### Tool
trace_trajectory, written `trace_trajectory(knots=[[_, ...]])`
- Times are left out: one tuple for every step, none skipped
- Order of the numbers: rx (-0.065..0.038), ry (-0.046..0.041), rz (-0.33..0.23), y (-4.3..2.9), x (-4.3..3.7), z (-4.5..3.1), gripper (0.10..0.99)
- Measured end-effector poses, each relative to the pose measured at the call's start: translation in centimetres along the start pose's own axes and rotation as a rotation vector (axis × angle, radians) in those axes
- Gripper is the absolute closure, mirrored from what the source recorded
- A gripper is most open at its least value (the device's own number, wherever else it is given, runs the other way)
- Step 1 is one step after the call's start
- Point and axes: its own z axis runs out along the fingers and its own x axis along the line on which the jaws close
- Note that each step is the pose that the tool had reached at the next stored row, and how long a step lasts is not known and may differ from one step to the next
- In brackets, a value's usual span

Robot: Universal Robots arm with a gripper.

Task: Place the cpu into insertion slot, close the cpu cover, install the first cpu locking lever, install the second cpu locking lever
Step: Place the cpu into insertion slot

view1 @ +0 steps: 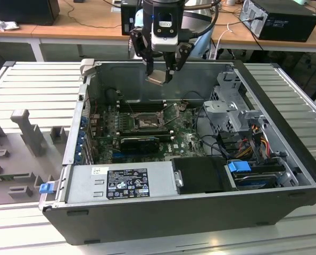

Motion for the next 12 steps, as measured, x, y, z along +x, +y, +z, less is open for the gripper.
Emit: trace_trajectory(knots=[[0.0,-0.0007,0.007,0.0,0.0,0.0,0.557],[0.0,-0.0013,0.015,0.0,0.0,0.01,0.557],[0.0,-0.002,0.023,0.0,0.0,0.02,0.557],[-0.001,-0.003,0.033,0.0,0.0,0.03,0.557],[-0.001,-0.0037,0.041,-0.01,0.0,0.04,0.557],[-0.001,-0.0047,0.053,-0.01,0.0,0.06,0.557],[-0.001,-0.0057,0.063,-0.01,0.0,0.08,0.557],[-0.002,-0.0071,0.078,-0.01,0.0,0.1,0.557],[-0.002,-0.0083,0.092,-0.01,0.0,0.12,0.557],[-0.002,-0.0103,0.115,-0.01,0.0,0.15,0.557],[-0.002,-0.0116,0.129,-0.02,0.0,0.18,0.557],[-0.003,-0.0128,0.143,-0.02,0.0,0.2,0.557]])
